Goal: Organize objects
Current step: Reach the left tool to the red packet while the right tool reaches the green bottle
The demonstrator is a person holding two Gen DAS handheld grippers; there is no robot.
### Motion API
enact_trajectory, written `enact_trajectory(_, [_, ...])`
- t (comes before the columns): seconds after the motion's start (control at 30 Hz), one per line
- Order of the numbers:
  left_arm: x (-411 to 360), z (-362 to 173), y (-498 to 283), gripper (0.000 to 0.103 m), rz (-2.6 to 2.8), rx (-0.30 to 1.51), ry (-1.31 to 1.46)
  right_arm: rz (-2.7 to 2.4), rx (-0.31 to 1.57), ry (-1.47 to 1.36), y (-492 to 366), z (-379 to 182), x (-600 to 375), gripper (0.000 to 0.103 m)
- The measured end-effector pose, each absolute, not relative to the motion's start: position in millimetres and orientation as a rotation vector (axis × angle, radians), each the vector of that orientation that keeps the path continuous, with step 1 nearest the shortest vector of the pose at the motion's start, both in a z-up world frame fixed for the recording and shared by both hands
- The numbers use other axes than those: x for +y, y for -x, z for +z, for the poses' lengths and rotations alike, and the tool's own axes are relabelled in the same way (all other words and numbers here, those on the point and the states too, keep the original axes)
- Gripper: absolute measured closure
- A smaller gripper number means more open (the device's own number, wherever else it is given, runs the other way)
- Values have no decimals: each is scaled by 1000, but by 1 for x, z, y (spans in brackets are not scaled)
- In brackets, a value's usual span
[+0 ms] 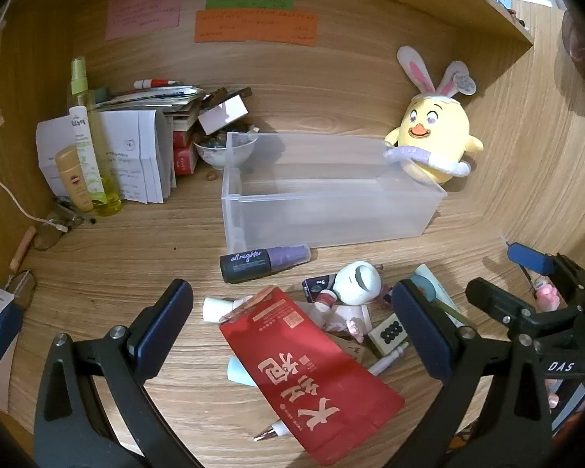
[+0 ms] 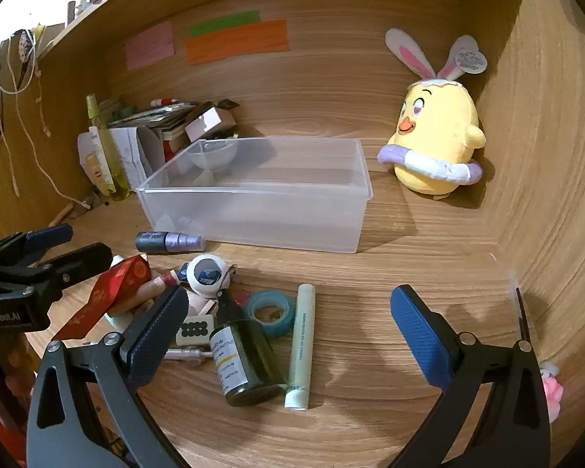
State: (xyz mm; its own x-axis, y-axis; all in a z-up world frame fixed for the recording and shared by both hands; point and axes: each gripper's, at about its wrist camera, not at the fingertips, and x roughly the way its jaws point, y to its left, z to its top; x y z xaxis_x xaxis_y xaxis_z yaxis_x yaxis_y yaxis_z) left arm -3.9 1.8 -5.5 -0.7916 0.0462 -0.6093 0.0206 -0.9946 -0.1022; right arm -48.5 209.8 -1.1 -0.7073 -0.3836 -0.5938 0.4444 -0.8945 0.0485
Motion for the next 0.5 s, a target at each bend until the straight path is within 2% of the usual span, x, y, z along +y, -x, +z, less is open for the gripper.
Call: enact_trajectory(0.5, [4,-9,3,0,2941,-171,1024,-2536,152,-839,47,-3,204,0])
